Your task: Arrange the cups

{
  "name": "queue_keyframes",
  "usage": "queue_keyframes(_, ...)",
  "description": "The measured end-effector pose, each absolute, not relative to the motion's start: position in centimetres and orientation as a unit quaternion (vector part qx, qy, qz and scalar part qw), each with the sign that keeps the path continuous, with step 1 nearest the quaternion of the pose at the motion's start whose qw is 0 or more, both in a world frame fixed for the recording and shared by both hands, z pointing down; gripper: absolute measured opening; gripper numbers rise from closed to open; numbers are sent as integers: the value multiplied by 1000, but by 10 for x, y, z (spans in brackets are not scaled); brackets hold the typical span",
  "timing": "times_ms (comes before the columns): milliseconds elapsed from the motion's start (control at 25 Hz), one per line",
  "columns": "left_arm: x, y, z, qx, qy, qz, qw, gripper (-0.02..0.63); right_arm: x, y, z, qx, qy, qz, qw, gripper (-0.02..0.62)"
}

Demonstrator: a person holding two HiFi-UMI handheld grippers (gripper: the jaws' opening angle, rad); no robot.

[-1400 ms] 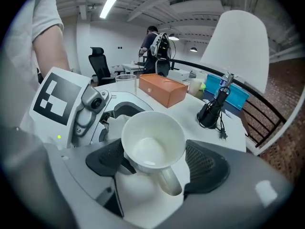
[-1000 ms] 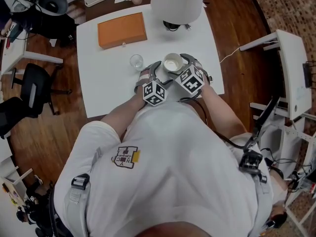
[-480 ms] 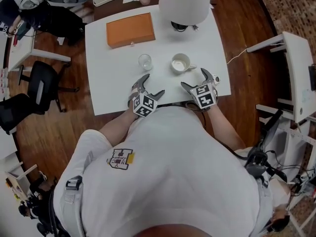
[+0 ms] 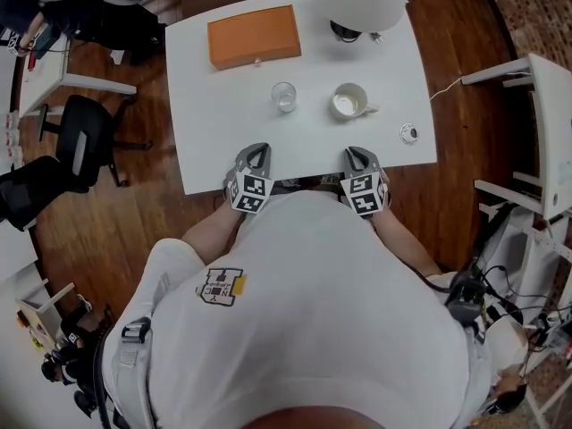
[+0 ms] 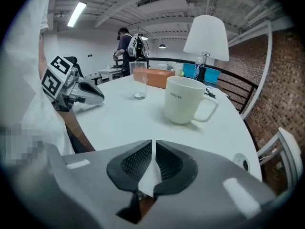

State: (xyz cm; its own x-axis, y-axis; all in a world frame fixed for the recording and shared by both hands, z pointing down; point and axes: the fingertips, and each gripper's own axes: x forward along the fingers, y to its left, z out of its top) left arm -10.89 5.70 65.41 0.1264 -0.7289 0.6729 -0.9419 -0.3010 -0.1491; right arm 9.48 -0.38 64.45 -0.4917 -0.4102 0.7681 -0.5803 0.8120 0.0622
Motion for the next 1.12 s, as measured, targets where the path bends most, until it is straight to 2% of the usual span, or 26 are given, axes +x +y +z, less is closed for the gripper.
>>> queue_keyframes(200,-123,23,637,753,-590,260,132,2,81,4,640,295,-845,75,440,17)
queue_keyframes(280,-118,-2,631,783,-567,225,121,142,76,5,633,303,-842,68,442,17)
queue_keyframes(360,-107,-25,629,817,-525,208,113,358,73,3,625,317,-838,62,440,17)
queue_keyframes(440,-95,-42,628,843,-486,212,97,413,76,2,619,325,-833,57,445,17)
queue_keyframes(760,-79,-97,613,863,-458,206,54,426,87,-4,619,313,-831,51,457,17)
queue_keyframes(800,-76,-98,613,863,-458,207,52,412,89,-6,620,312,-831,52,458,17)
queue_keyframes(880,-71,-100,611,860,-462,210,44,312,93,-13,619,315,-831,53,456,16)
queue_keyframes(920,-70,-101,610,859,-466,211,40,290,95,-17,618,316,-831,54,455,15)
queue_keyframes(1120,-71,-103,610,850,-479,212,46,284,99,-22,622,314,-833,65,452,12)
